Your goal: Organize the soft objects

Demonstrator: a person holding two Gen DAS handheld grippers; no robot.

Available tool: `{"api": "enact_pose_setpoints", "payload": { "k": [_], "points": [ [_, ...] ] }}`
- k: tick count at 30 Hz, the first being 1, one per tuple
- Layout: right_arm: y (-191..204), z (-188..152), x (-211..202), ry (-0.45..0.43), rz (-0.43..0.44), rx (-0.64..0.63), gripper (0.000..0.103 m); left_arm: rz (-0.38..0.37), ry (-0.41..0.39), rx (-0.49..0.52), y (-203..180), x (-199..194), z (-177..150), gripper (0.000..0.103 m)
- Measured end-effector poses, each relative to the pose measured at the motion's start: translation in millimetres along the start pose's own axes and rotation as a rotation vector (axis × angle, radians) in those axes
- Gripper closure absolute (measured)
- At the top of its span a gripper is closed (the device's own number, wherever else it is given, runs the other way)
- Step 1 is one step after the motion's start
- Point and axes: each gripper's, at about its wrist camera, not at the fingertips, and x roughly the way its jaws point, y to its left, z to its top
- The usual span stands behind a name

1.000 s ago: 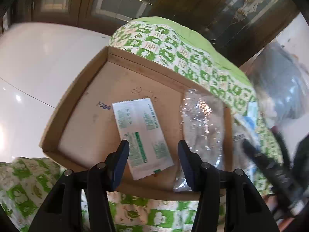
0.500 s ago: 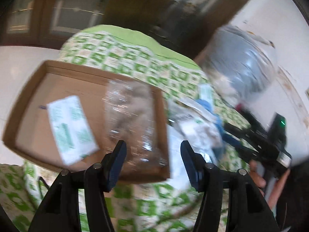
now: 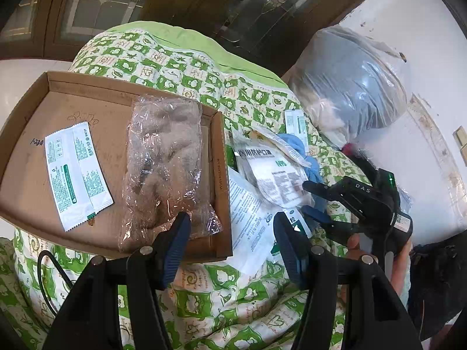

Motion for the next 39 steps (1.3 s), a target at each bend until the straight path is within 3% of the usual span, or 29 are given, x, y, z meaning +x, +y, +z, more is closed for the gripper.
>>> {"api": "enact_pose_setpoints", "payload": {
  "k": [2, 6, 9, 10, 16, 24, 30, 32, 33, 35, 39],
  "points": [
    [-0.8, 1.5, -0.3, 0.007, 0.022, 0.012, 0.051, 0.002, 0.0, 0.002, -0.7, -0.2, -1.0, 0.044],
    [-12.1, 5.1, -27.8, -0.125, 0.013, 0.064, 0.051, -0.001, 0.009, -0.006, -1.0, 2.3, -0.8, 0.044],
    [-18.6, 3.8, -30.8, -0.142, 0.114, 0.119, 0.051, -0.001, 0.009, 0.009, -1.8, 1.5, 0.1, 0.044],
    [-16.5, 3.7, -31.3, -0.145, 0.11, 0.112, 0.051, 0.002, 0.008, 0.013, -2.5, 1.3, -0.3, 0.044],
    [-14.9, 6.4, 0.7, -0.016, 0.036, 0.115, 0.051, 0.004, 0.016, 0.023, -3.0, 2.2, 0.0, 0.044],
    [-11.3, 14.8, 25.7, 0.05, 0.261, 0.192, 0.051, 0.006, 0.029, 0.021, 0.5, 3.6, 0.7, 0.044],
    [11.1, 24.2, 42.9, 0.062, 0.233, 0.141, 0.073, 0.01, 0.042, 0.022, 2.5, 6.1, 0.4, 0.044],
    [18.2, 28.2, 51.3, 0.071, 0.215, 0.119, 0.076, 0.013, 0.045, 0.025, 2.7, 6.4, 0.4, 0.044],
    [21.9, 30.9, 56.0, 0.071, 0.211, 0.114, 0.088, 0.014, 0.045, 0.026, 3.2, 6.4, 0.3, 0.044],
    [29.8, 35.1, 61.3, 0.063, 0.191, 0.09, 0.096, 0.014, 0.049, 0.026, 5.2, 6.7, 1.0, 0.044],
    [36.5, 39.1, 62.5, 0.039, 0.161, 0.062, 0.101, 0.022, 0.054, 0.026, 7.7, 8.5, 2.1, 0.044]
  ]
}}
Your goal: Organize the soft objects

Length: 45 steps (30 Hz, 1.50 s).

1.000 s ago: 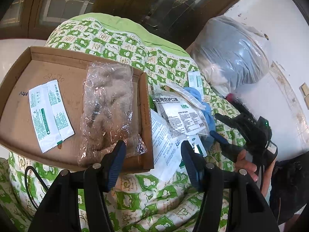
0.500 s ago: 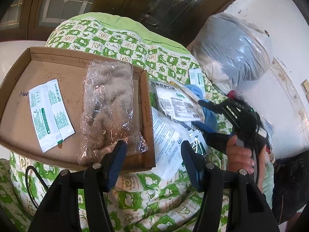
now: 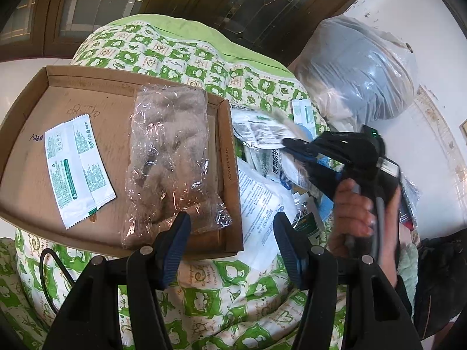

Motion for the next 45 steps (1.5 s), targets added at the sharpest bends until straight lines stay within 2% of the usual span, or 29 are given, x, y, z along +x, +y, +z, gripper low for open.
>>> {"api": "enact_pose_setpoints", "payload": {
  "k": [3, 7, 11, 13, 14, 16, 19, 25, 29, 33, 34, 36, 37, 38, 40, 45],
  "points": [
    [4.6, -7.6, -16.9, 0.003, 0.067, 0.014, 0.101, -0.001, -0.001, -0.004, 1.7, 0.0, 0.7, 0.044],
    [8.5, -29.6, -60.2, -0.05, 0.121, -0.033, 0.101, -0.013, -0.003, -0.006, -0.4, -1.0, 2.0, 0.044],
    [15.4, -51.1, -114.5, -0.196, 0.141, -0.143, 0.101, -0.075, 0.018, -0.051, -6.0, -1.3, 14.4, 0.044],
    [15.7, -60.7, -144.1, -0.307, 0.142, -0.188, 0.101, -0.122, 0.029, -0.077, -13.7, 1.3, 26.9, 0.044],
    [15.4, -63.0, -154.2, -0.351, 0.128, -0.196, 0.101, -0.137, 0.03, -0.082, -17.5, 3.3, 32.2, 0.044],
    [14.2, -64.9, -169.4, -0.444, 0.037, -0.202, 0.101, -0.16, 0.038, -0.1, -31.3, 14.1, 45.8, 0.04],
    [2.1, -62.1, -179.0, -0.522, -0.065, -0.139, 0.101, -0.195, 0.064, -0.115, -53.1, 39.7, 63.2, 0.039],
    [-24.5, -51.5, -187.5, -0.586, -0.141, -0.053, 0.101, -0.174, 0.149, -0.181, -88.7, 113.2, 90.6, 0.039],
    [-36.8, -51.2, -200.5, -0.645, -0.132, -0.019, 0.101, -0.093, 0.163, -0.224, -106.2, 158.7, 107.5, 0.039],
    [-38.3, -48.9, -194.1, -0.637, -0.117, -0.03, 0.101, 0.001, 0.181, -0.242, -117.0, 202.5, 117.0, 0.042],
    [-39.4, -45.9, -189.6, -0.622, -0.109, -0.032, 0.101, 0.018, 0.187, -0.234, -118.9, 210.8, 118.6, 0.043],
    [-42.2, -42.2, -183.3, -0.601, -0.127, -0.029, 0.101, 0.046, 0.19, -0.235, -120.8, 222.2, 117.8, 0.065],
    [-44.9, -39.9, -180.3, -0.593, -0.126, -0.022, 0.101, 0.047, 0.195, -0.241, -121.5, 226.5, 117.7, 0.072],
    [-47.1, -37.5, -178.0, -0.587, -0.13, -0.018, 0.101, 0.041, 0.204, -0.25, -120.1, 229.1, 116.3, 0.092],
    [-50.2, -34.3, -175.7, -0.584, -0.135, -0.012, 0.101, 0.038, 0.201, -0.264, -117.7, 227.5, 115.4, 0.095],
    [-51.9, -31.7, -175.6, -0.586, -0.122, -0.011, 0.101, -0.054, 0.147, -0.295, -112.5, 185.7, 116.4, 0.097]
  ]
}}
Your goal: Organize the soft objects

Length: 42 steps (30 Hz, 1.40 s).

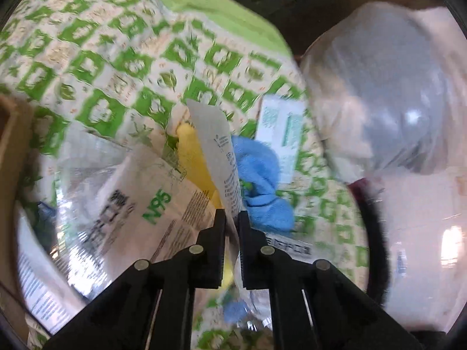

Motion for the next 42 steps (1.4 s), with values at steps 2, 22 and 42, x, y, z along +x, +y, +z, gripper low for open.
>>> {"api": "enact_pose_setpoints", "payload": {
  "k": [2, 22, 42],
  "points": [
    [0.9, 0.0, -4.3, -0.014, 0.014, -0.004, 0.101, -0.065, -0.025, 0.0, 2.8, -32.6, -5.1, 0.097],
    [144.7, -101.1, -18.1, 0.355, 0.597, -0.197, 0.101, -0.13, -0.367, -0.266, 247.5, -289.8, -63.7, 0.097],
    [183.0, -246.3, 105.5, 0.749, 0.301, -0.428, 0.1, -0.084, -0.341, -0.338, 308.0, -266.7, -45.7, 0.097]
  ]
}}
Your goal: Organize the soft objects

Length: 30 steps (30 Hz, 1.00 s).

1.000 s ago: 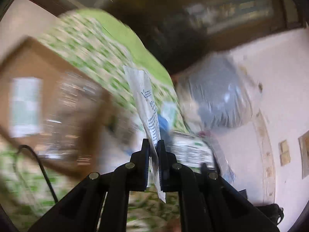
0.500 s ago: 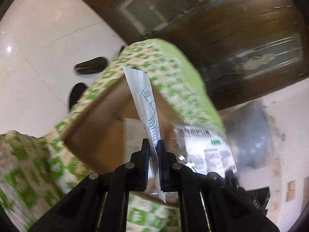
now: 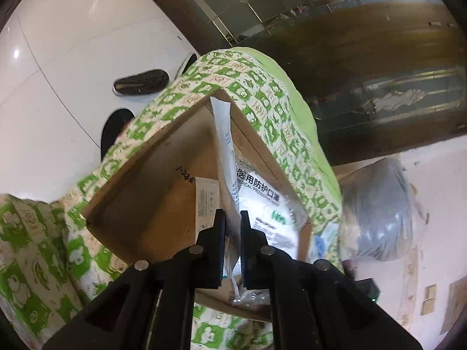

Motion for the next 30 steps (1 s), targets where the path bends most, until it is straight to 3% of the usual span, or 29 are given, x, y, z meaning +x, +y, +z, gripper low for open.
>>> {"api": "enact_pose_setpoints", "payload": {
  "k": [4, 6, 8, 10, 14, 18, 20, 21, 22, 23, 27, 30],
  "points": [
    [1.7, -5.3, 1.9, -0.003, -0.037, -0.012, 0.1, 0.004, -0.105, 0.001, -1.2, -23.3, 1.6, 0.097],
    [2.0, -7.8, -4.1, -0.031, -0.049, -0.011, 0.1, -0.05, -0.144, 0.004, -2.7, -36.9, 0.6, 0.097],
    [4.3, -5.5, -7.7, -0.042, -0.063, -0.026, 0.1, -0.117, -0.139, 0.008, -5.4, -39.6, 0.5, 0.097],
    [5.5, -4.3, -3.5, -0.01, -0.029, -0.024, 0.1, -0.15, -0.085, 0.009, -8.6, -29.2, 0.8, 0.097],
    [14.1, -7.5, 17.4, 0.064, -0.013, -0.053, 0.1, -0.057, 0.026, -0.001, -11.1, 6.2, -3.1, 0.096],
    [18.3, -7.5, 24.0, 0.091, -0.043, -0.071, 0.095, 0.009, 0.074, -0.054, -2.7, 18.5, -2.8, 0.092],
    [15.8, -5.4, 21.5, 0.092, -0.061, -0.063, 0.087, 0.07, 0.062, -0.077, 1.9, 17.7, -2.7, 0.085],
    [14.6, -4.0, 19.7, 0.09, -0.072, -0.057, 0.074, 0.099, 0.053, -0.083, 3.2, 16.5, -2.6, 0.073],
    [12.5, -4.4, 14.1, 0.081, -0.082, -0.051, 0.067, 0.11, 0.049, -0.084, 3.7, 15.2, -2.3, 0.059],
    [11.3, -4.1, 7.6, 0.071, -0.088, -0.052, 0.059, 0.118, 0.04, -0.081, 4.6, 12.6, -3.1, 0.055],
    [15.6, -1.3, -25.5, 0.015, -0.13, -0.114, 0.059, 0.126, -0.032, -0.019, -3.8, -6.5, -11.1, 0.05],
    [12.9, 5.8, -68.4, -0.08, -0.149, -0.148, 0.059, 0.149, -0.107, 0.062, -16.5, -17.2, -17.5, 0.05]
  ]
}}
